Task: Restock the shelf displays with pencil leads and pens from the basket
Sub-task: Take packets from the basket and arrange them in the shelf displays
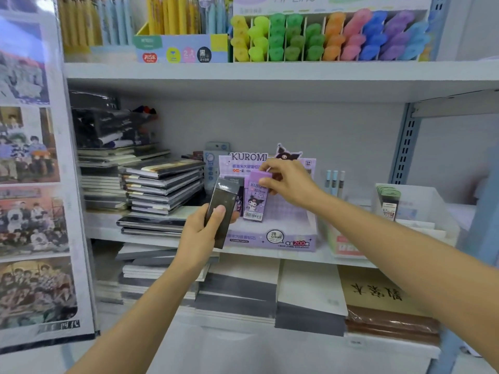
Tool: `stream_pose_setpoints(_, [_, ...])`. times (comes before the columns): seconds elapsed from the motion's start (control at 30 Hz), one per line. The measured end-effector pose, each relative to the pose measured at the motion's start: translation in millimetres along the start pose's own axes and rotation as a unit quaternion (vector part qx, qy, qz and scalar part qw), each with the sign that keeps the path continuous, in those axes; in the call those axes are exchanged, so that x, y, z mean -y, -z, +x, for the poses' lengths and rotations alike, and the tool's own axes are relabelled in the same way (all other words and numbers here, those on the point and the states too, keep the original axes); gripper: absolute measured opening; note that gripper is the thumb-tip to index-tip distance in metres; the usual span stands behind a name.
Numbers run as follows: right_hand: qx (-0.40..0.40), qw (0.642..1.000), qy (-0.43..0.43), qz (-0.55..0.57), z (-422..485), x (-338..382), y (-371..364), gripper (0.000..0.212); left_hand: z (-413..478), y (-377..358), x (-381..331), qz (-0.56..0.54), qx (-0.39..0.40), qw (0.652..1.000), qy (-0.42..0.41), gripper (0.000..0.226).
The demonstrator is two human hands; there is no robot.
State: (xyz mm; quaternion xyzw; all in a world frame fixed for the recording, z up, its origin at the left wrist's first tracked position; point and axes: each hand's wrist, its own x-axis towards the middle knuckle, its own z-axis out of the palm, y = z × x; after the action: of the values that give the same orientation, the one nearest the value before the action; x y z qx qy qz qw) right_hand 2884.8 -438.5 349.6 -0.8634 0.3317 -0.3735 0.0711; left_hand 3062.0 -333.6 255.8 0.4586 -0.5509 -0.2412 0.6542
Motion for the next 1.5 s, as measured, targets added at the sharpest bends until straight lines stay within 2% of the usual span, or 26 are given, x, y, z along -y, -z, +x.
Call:
stream_pose_setpoints(0.13, [0.025, 0.998, 0.027, -0.044, 11, 8, -6, 0.015, 1, -1, -1, -0.003, -0.001, 1.000, 0.007, 0.025])
stream_pose_setpoints(0.23, [0.047, 0.998, 0.009, -0.037, 15, 2, 4, 0.011, 1, -1, -2, 0.000, 0.002, 1.000, 0.011, 0.024])
stream_pose_setpoints(0.5, [-0.008, 0.999, 0.022, -0.049, 10, -2, -11, 0.017, 3, -8, -3, 0.022, 0.005, 1.000, 0.012, 0.025])
stream_pose_setpoints(0.67, [0.066, 0.997, -0.035, 0.027, 11, -10, 8, 0.011, 4, -8, -5, 0.048, 0.014, 0.999, 0.015, 0.026])
stream_pose_setpoints(0.83, [0.034, 0.998, -0.049, 0.026, -2, -24, 11, 0.014, 4, -10, -3, 0.080, 0.018, 0.997, 0.001, 0.025])
stream_pose_setpoints(0.97, [-0.044, 0.988, -0.045, 0.143, -1, -26, 25, 0.019, 3, -10, -1, 0.090, 0.009, 0.996, -0.018, 0.024])
stream_pose_setpoints(1.03, [-0.035, 0.986, -0.034, 0.160, -1, -23, 25, 0.018, 3, -9, 1, 0.093, 0.003, 0.995, -0.020, 0.023])
stream_pose_setpoints(1.2, [0.042, 0.996, -0.018, 0.080, -11, -23, 3, 0.014, 2, -7, 7, 0.119, -0.001, 0.993, 0.013, 0.022])
stream_pose_setpoints(1.33, [0.063, 0.998, -0.013, 0.024, -9, -24, 11, 0.014, 2, -9, 4, 0.152, -0.004, 0.988, 0.018, 0.020])
stream_pose_setpoints(1.5, [0.068, 0.994, 0.037, -0.082, 3, -6, 9, 0.012, 1, -11, 0, 0.162, -0.006, 0.986, 0.021, 0.016])
